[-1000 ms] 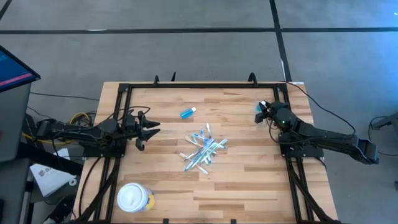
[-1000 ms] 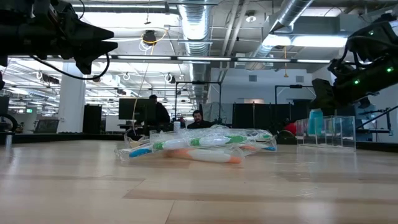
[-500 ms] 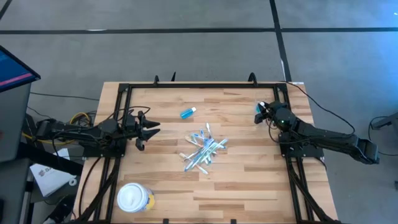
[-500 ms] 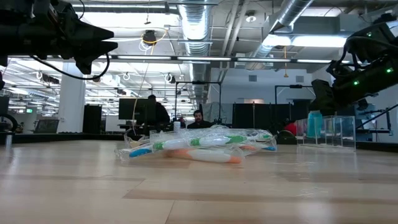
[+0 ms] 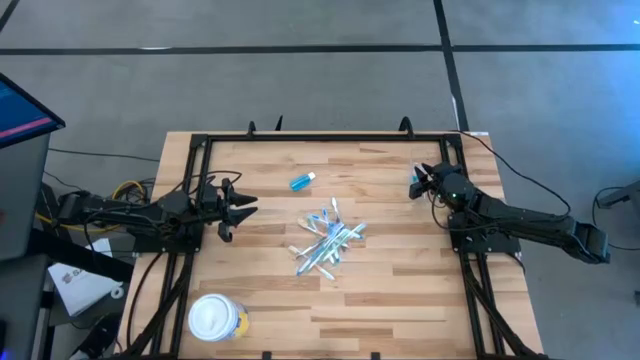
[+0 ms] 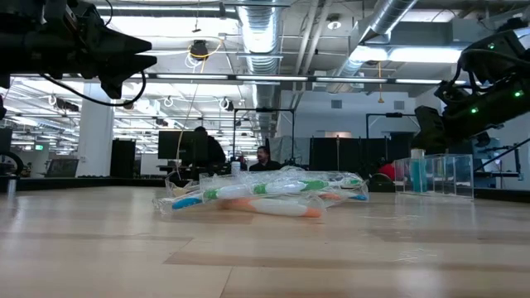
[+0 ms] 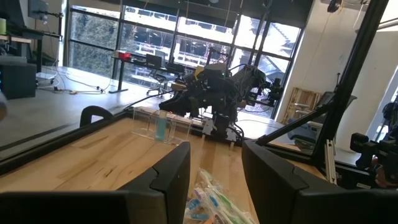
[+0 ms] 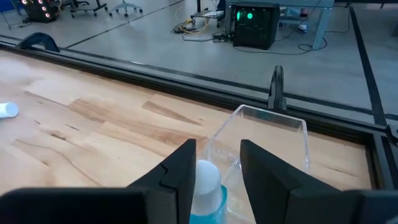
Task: Pick & Place toothbrushing station
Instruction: Put the green toothbrush into the transparent organizer
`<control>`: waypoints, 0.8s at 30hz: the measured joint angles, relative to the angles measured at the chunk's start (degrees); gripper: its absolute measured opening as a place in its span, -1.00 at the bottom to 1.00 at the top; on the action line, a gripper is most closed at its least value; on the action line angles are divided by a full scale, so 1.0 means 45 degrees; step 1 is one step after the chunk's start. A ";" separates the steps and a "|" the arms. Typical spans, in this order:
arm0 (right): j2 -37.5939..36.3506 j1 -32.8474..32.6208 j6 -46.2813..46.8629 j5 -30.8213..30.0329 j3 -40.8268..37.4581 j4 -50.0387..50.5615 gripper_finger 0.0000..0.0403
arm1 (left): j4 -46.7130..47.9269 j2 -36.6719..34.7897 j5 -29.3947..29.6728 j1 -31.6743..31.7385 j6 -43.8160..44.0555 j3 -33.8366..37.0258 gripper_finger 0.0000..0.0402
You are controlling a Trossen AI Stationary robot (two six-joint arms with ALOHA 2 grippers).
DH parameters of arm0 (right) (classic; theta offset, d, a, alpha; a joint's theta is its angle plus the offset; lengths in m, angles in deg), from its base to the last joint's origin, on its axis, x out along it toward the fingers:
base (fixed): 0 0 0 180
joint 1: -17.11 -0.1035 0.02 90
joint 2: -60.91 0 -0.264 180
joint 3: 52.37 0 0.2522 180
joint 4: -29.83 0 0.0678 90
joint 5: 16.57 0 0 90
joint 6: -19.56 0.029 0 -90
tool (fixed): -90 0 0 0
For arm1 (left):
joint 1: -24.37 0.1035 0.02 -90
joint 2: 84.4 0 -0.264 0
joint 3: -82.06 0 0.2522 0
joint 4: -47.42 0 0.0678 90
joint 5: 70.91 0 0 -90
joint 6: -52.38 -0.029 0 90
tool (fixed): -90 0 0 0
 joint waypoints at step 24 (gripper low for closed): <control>-0.0015 -0.0093 -0.1224 0.4917 0.1320 -0.1064 -0.40 | 0.0003 0.0001 -0.0005 0.0000 0.0000 -0.0001 -0.30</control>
